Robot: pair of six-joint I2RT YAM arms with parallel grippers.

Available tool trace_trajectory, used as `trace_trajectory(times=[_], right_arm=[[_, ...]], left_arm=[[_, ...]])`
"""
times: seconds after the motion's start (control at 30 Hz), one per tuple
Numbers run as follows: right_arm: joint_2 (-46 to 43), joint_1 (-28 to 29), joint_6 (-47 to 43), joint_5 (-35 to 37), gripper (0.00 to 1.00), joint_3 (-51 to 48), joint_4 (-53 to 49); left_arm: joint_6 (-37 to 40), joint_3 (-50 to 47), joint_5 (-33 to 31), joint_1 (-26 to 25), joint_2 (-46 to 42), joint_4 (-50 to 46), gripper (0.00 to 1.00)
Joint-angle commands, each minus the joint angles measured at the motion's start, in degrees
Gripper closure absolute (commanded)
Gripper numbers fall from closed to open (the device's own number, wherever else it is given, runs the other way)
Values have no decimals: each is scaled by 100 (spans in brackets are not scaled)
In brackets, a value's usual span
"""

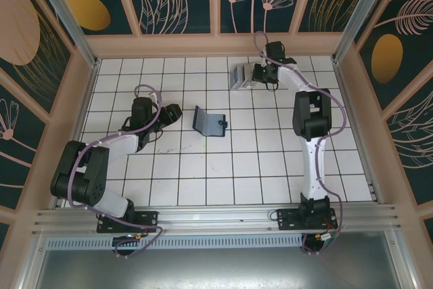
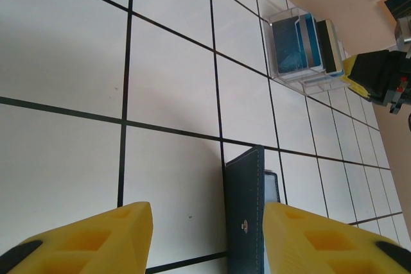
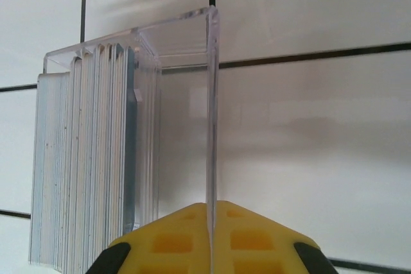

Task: Put the credit cards into the card holder
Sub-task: Move the storage box to the center of the table, then pick up the credit card from the storage box.

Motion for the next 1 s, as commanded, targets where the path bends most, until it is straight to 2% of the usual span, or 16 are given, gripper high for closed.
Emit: trace_trajectory(times=[0.0,0.23,0.33,0.37,0.43,0.47,0.57,0.7,0.87,0.97], right_arm=[[-563,-16,-109,147,94,-576,-284],[-1838,-25,-592,245,94,-2384,-465],[-2231,-80,-828,526,94,-3110,-505],[-2342,-88,-874,630,90,-3291,-514],[-2661,-83,-887,868,72,-3687,-410],[-2815,-91,-879,890,67,-3802,-328],[-3111,-116,-772,841,58,-3762,-290],[-3318,-114,-561,476,55,-3452,-297],[-3040,-31,-242,-268,53,-3030,-421],[-2791,44,-212,-321,47,-2880,-472]], left_arm=[[109,42,65,27,-119,-10,50],[294,-86,-75,26,-373,-153,50],[275,-127,-41,28,-388,-105,51],[273,-122,-24,29,-381,-115,51],[250,-109,49,25,-362,-115,52],[252,-97,106,27,-343,-107,52],[264,-46,227,25,-343,-139,52],[218,-99,283,20,-488,-114,52],[228,-249,176,20,-687,-241,52],[238,-306,188,22,-747,-332,52]])
